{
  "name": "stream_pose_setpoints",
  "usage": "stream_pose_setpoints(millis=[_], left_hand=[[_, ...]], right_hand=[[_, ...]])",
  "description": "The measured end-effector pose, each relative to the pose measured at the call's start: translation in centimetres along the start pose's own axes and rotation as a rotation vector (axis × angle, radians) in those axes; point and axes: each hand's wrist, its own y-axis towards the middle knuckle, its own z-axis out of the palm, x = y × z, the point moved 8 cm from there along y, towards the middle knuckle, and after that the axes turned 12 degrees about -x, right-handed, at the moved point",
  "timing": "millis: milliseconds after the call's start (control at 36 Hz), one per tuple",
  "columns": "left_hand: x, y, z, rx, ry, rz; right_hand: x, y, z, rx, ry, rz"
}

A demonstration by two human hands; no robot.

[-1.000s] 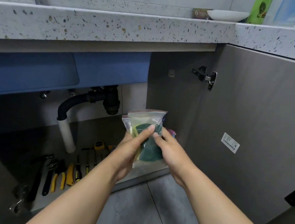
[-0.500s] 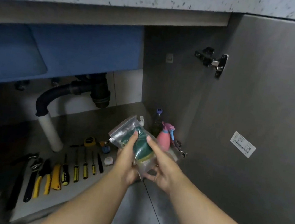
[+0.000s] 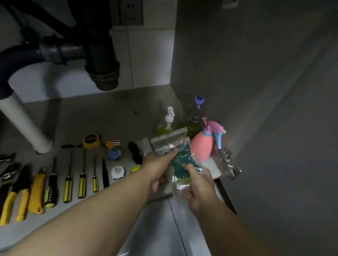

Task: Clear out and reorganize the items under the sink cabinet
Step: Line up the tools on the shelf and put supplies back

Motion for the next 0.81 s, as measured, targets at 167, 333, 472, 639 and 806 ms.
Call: stream_pose_setpoints(millis=[167,333,472,639,806], left_hand=[[-1.4,2.7,0.6,-0.067,0.084,0.15],[-0.6,4.6,1.6,-0.106,0.049,0.133],[-0.6,5.3,1.6,-0.131,0.078,0.156],[-0.4,6.9,1.3,-0.152,0.112,0.173],[-0.7,8.1,1.4,-0.189,0.181,0.165]], right_hand=[[-0.9,4.1,1.2,-0.097,-0.108,0.05],[-2.3,6.7,1.3,-0.181,-0.141,0.105],[-1.9,7.4,2.0,-0.16,-0.074,0.09],[-1.5,7.3,2.3,-0.194,0.053,0.118],[-1.6,7.3,2.9,-0.132,0.114,0.13]])
